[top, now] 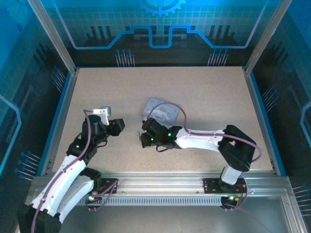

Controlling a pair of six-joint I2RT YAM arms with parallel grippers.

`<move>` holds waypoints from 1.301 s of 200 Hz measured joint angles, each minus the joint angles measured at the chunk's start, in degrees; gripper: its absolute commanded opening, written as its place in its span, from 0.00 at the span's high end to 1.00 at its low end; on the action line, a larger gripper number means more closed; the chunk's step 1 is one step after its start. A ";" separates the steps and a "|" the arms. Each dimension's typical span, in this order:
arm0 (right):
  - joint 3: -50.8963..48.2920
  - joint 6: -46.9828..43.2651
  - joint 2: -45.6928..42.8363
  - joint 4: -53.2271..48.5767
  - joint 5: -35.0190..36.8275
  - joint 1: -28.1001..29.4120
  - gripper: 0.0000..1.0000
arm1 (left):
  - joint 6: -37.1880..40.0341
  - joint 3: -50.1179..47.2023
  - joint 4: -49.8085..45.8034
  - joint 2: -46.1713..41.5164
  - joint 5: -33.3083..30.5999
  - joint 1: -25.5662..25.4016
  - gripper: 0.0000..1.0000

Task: Unlock the padlock with the key

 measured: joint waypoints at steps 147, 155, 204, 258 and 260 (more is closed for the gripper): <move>-5.31 11.54 2.67 2.64 1.25 -2.89 0.51 | -1.51 -4.83 -0.39 3.39 1.79 0.15 0.54; -5.81 11.61 1.57 1.55 2.21 -2.89 0.50 | -1.49 -4.83 -0.37 3.39 1.77 0.15 0.53; -6.93 9.11 -10.56 -7.67 10.05 -2.69 0.41 | 1.77 -3.17 -2.19 3.65 1.51 0.15 0.41; -8.55 0.50 -31.87 -18.29 26.60 -3.91 0.00 | 6.54 1.99 -2.51 6.93 -0.28 0.24 0.01; -8.90 -0.09 -32.94 -18.58 27.32 -4.22 0.00 | 6.60 2.10 -2.51 7.10 -0.33 0.26 0.01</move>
